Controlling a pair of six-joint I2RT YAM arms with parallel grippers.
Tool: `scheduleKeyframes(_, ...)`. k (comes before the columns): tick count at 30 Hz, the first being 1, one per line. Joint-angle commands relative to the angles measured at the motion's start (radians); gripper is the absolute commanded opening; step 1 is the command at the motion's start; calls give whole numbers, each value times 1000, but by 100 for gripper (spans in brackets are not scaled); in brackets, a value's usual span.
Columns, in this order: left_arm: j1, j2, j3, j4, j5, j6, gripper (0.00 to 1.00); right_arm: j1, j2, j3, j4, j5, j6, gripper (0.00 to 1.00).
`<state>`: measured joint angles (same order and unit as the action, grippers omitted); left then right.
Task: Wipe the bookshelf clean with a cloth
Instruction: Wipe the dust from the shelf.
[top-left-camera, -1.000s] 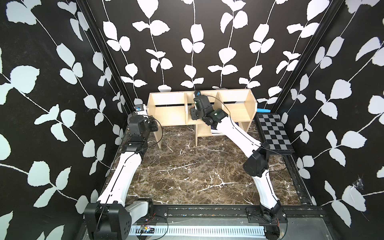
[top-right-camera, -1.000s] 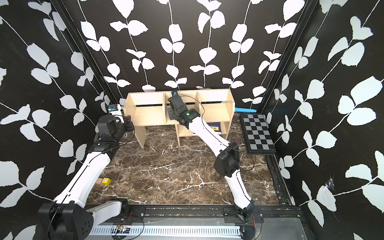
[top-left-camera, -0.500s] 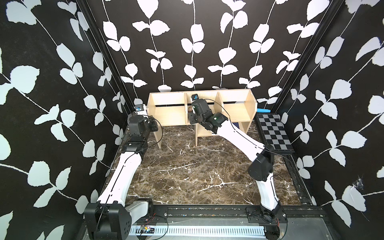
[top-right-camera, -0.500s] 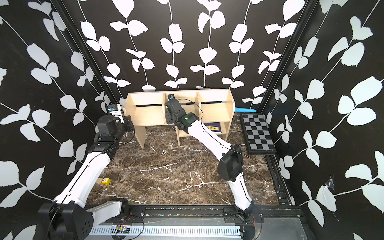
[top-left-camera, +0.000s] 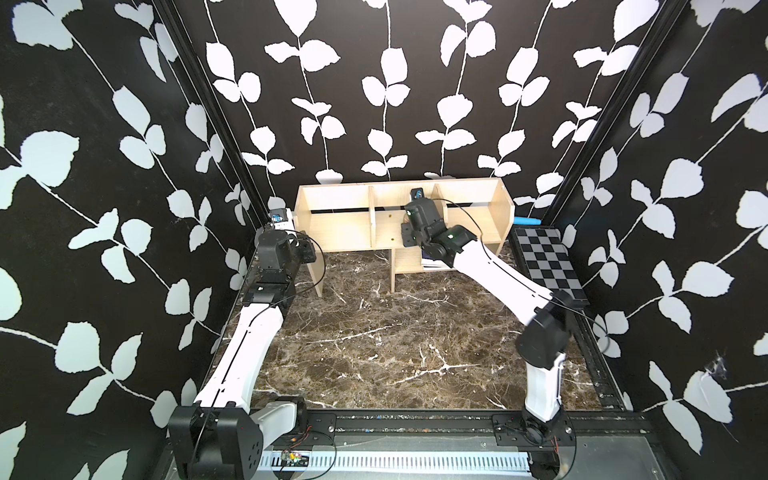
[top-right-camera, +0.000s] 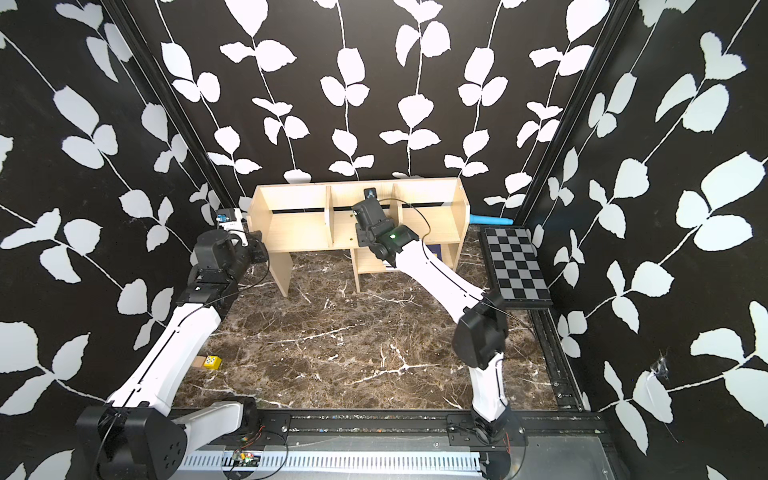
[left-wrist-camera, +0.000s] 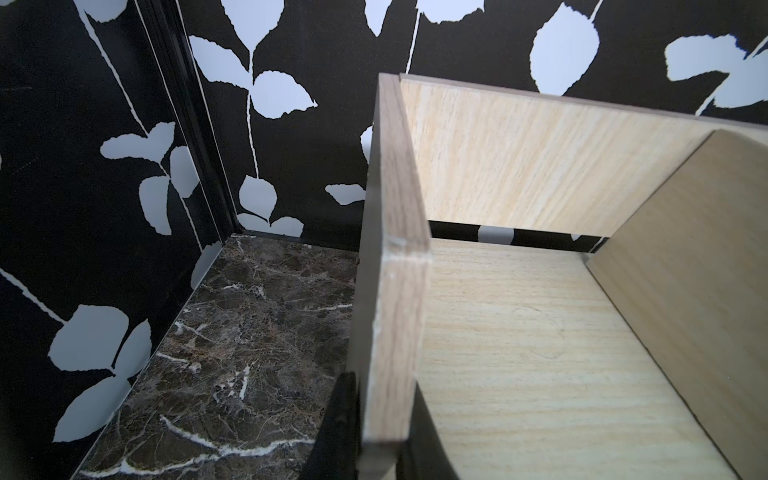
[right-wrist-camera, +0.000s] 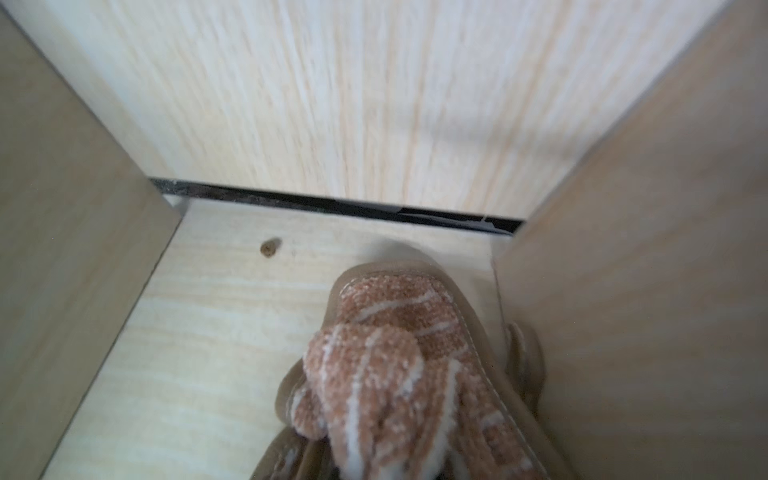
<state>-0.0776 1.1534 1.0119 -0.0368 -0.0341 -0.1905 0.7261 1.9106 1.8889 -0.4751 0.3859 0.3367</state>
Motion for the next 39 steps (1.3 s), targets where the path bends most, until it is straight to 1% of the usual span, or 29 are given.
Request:
scheduleKeyframes(1,1,2,2,-61,64,-159,0,39,-32,-67,87,-24,4,0)
scheduleKeyframes(6,0,0,-1,-61,58,-156,0,129,4,79,13,-24,-84,0)
scheduleKeyframes(12,1,-9,-5,-56,52,-170,0,228,23,263,-46,-47,-103,0)
scheduleKeyframes(15,1,-14,-12,-45,50,-180,0,272,62,363,-76,-47,-103,0)
scheduleKeyframes(18,1,-14,-14,-40,61,-182,0,289,130,488,-110,-64,-92,0)
scheduleKeyframes(22,1,-14,-15,-33,69,-184,0,296,242,697,-174,-89,-79,0)
scheduleKeyframes(26,1,-13,-17,-31,70,-188,0,288,343,815,-152,-91,-53,0)
scheduleKeyframes(29,1,-19,-20,-31,63,-187,0,266,394,845,-144,-113,-15,0)
scheduleKeyframes(32,1,-23,-22,-30,58,-184,0,246,416,799,-115,-197,-11,0)
scheduleKeyframes(34,0,-24,-21,-29,61,-185,0,245,426,759,-100,-197,-39,0)
scheduleKeyframes(39,1,-21,-21,-28,62,-187,0,237,464,747,-99,-170,-82,0)
